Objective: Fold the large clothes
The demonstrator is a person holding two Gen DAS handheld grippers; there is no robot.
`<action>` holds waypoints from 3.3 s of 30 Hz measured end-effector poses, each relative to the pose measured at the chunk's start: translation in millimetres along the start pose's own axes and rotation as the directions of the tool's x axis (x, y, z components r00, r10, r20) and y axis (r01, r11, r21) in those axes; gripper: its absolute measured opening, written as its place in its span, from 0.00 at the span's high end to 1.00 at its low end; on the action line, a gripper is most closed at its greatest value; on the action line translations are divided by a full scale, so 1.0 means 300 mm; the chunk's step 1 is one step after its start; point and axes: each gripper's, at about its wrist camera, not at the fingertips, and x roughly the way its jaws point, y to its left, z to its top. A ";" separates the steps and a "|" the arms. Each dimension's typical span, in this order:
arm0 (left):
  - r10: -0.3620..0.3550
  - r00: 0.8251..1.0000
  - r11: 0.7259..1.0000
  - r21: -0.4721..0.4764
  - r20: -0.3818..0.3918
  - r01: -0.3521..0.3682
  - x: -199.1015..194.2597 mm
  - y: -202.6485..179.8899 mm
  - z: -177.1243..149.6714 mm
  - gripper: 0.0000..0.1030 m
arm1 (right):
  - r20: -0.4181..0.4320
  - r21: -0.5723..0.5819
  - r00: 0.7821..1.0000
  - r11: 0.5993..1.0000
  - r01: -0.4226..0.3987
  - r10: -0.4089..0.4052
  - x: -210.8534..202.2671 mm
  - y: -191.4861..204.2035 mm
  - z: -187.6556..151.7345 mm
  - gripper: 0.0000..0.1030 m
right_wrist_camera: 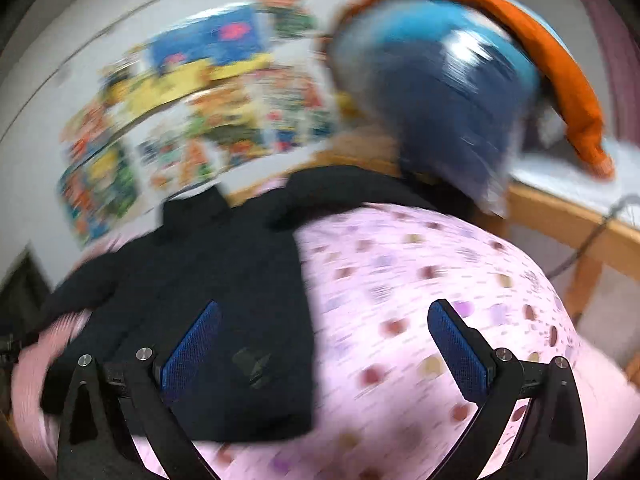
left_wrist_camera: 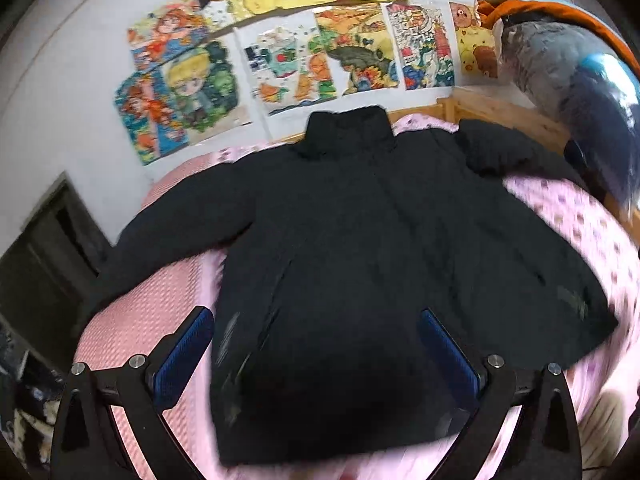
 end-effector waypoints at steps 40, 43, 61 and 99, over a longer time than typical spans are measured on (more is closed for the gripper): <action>-0.467 0.863 0.883 -0.155 -0.195 0.443 1.023 0.039 0.575 0.00 | 0.264 -0.281 0.965 0.956 0.085 -0.008 0.677 1.003 0.554 0.93; -0.427 0.888 0.897 -0.202 -0.171 0.393 0.988 0.251 0.547 0.00 | 0.185 -0.601 0.981 0.796 0.068 0.055 0.703 1.289 0.437 0.94; -0.425 0.903 0.897 -0.164 -0.057 0.411 0.953 0.538 0.379 0.00 | -0.374 -0.890 0.899 0.361 -0.278 -0.229 0.687 1.404 -0.211 0.43; -0.556 0.831 0.814 0.211 0.009 0.541 0.694 -0.475 0.475 0.90 | -0.088 -0.264 0.980 0.953 0.149 -0.177 0.443 0.558 0.261 0.33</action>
